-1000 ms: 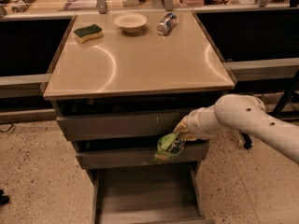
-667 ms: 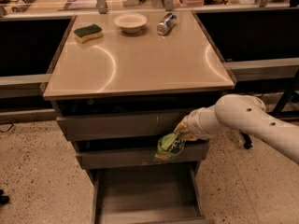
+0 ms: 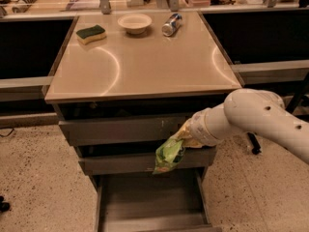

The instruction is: Pick green rice chip bag from bottom drawer and place on counter

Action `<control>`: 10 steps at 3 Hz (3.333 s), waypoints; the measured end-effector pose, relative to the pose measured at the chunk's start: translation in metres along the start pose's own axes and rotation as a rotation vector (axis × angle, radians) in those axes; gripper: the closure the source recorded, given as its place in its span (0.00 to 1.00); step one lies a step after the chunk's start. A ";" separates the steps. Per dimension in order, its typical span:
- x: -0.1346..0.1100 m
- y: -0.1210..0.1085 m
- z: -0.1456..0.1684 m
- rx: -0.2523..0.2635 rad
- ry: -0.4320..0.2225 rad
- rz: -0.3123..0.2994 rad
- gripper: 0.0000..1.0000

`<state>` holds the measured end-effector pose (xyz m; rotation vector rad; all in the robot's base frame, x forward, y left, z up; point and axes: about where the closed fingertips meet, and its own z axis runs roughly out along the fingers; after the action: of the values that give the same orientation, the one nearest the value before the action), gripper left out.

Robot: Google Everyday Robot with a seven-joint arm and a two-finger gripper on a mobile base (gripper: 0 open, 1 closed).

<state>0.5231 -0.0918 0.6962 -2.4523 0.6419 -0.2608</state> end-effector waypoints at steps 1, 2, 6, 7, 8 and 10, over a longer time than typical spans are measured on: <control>-0.048 -0.038 -0.058 -0.055 0.006 -0.045 1.00; -0.086 -0.100 -0.132 -0.080 0.087 -0.118 1.00; -0.049 -0.148 -0.171 -0.092 0.182 -0.081 1.00; -0.004 -0.181 -0.191 -0.073 0.221 -0.026 1.00; 0.028 -0.217 -0.212 -0.033 0.263 0.001 1.00; 0.073 -0.236 -0.193 0.086 0.248 0.089 1.00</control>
Offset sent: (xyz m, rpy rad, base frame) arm -0.1246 0.0924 0.3271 -0.2940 -0.2661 0.0521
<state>0.6153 -0.0544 0.9935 -2.3215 0.8248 -0.5515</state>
